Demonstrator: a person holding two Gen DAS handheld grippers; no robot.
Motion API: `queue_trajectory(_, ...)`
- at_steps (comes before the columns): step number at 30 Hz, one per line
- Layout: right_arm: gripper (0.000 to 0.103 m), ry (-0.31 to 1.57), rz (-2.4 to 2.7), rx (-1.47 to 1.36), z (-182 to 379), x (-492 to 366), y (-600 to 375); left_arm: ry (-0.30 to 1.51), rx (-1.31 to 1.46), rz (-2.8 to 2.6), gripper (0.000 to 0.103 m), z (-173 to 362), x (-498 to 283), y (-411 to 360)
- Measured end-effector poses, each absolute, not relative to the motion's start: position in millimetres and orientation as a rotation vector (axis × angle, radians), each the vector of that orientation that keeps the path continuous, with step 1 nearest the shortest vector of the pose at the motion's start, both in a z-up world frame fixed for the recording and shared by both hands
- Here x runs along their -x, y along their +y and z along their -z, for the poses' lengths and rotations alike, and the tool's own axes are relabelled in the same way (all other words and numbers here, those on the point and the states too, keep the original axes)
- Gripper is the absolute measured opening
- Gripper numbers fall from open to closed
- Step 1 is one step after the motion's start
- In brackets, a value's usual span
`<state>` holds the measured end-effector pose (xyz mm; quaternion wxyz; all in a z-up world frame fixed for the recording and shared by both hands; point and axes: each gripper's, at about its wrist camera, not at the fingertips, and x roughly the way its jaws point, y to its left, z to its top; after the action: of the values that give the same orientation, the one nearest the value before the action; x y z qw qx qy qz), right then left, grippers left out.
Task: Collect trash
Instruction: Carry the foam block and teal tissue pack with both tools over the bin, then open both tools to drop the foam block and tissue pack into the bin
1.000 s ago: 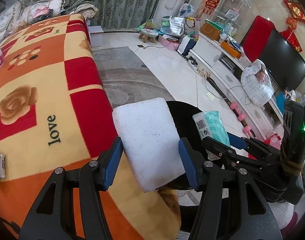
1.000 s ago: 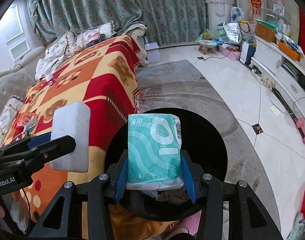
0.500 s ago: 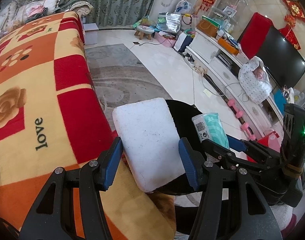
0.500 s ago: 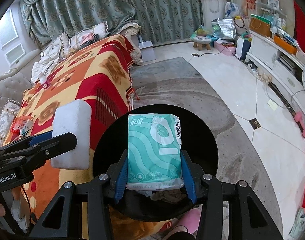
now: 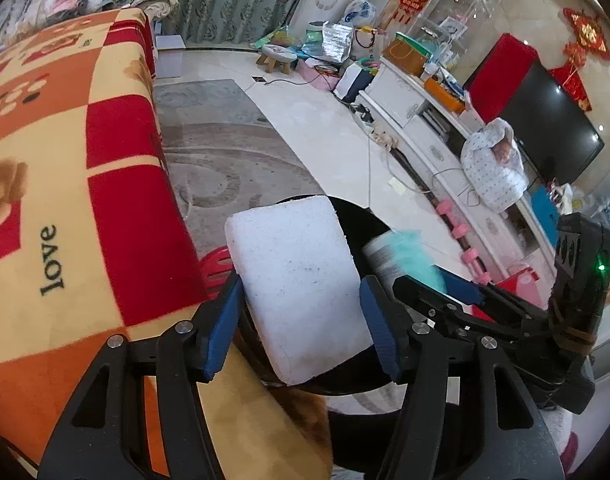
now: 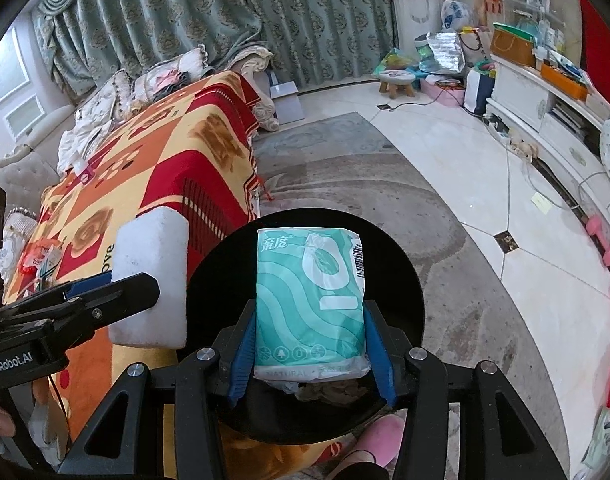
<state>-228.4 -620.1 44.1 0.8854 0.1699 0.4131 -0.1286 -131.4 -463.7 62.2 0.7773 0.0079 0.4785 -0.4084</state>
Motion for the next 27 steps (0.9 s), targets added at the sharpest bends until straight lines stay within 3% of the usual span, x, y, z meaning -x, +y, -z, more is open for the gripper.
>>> queue_trajectory(5, 0.062, 0.848, 0.288, -0.383, -45.3, 232.1, -627.7, 1.055, 0.006, 0.892, 0.062, -60.9, 129.4, -462.1)
queue_trajectory(27, 0.064, 0.879, 0.213, -0.34, -46.0, 214.7, -589.4, 1.011, -0.055, 0.733, 0.063, -70.5, 126.9, -408.4)
